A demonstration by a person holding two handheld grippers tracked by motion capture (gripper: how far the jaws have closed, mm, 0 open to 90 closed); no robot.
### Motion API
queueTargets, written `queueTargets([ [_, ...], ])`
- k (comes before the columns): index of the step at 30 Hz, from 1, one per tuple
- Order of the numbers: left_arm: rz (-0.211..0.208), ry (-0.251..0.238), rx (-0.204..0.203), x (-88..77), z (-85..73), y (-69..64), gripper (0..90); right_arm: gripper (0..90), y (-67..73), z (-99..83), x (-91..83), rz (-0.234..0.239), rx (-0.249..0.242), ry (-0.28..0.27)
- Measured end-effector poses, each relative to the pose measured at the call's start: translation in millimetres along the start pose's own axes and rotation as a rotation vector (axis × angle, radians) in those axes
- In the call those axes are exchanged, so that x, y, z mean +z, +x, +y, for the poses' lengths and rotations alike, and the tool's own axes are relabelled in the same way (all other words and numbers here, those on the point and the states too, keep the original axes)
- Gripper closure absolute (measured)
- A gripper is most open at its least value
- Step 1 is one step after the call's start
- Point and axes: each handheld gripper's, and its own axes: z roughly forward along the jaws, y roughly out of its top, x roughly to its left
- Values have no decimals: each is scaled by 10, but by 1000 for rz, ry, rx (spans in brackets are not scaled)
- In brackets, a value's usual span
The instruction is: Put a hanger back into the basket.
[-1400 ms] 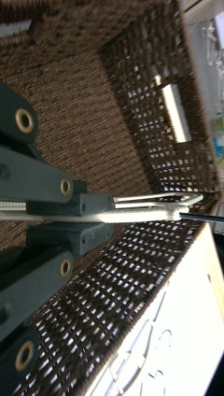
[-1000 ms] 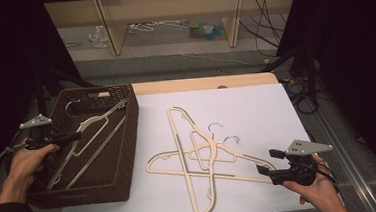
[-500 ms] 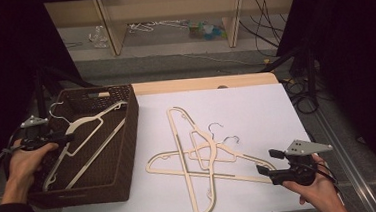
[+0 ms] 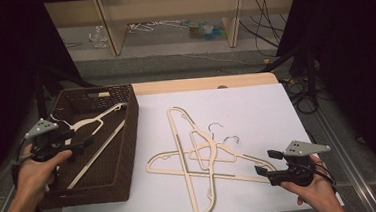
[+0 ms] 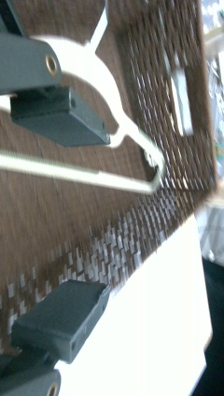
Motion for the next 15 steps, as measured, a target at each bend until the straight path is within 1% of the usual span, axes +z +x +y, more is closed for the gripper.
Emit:
queueTargets([
  [1,-23,-11,7,-11,-11,-93,227,268,-2,-2,2,-1,2,-2],
  [2,-54,-24,15,-18,-26,-206,226,262,-5,-3,-1,-5,3,4],
  [3,-69,-27,20,-21,-34,-273,225,254,-6,-6,0,-10,4,10],
  [4,-95,-37,18,-24,-51,-390,221,254,-3,-8,0,-14,8,10],
  [5,-108,-42,18,-27,-59,-455,215,253,-1,-10,4,-12,11,8],
  [6,-121,-53,26,-30,-70,-541,214,251,4,-14,16,-9,17,-6],
  [7,-133,-65,41,-33,-81,-624,214,250,4,-14,18,-15,9,-5],
  [8,-154,-68,52,-36,-96,-723,214,250,9,-13,19,-11,12,-6],
  [9,-166,-71,70,-36,-110,-799,213,249,13,-16,33,0,15,-15],
  [10,-176,-69,79,-33,-123,-858,213,248,9,-12,28,2,7,-2],
  [11,-193,-67,89,-24,-142,-931,211,248,13,-14,32,6,9,0],
  [12,-203,-69,85,-18,-167,-1010,207,248,16,-17,37,7,9,-3],
  [13,-216,-70,98,-9,-191,-1075,207,248,19,-21,40,10,13,-1],
  [14,-226,-68,118,-2,-213,-1129,207,248,19,-28,50,0,6,-10],
  [15,-240,-68,122,12,-242,-1185,207,248,22,-31,49,3,11,-7],
])
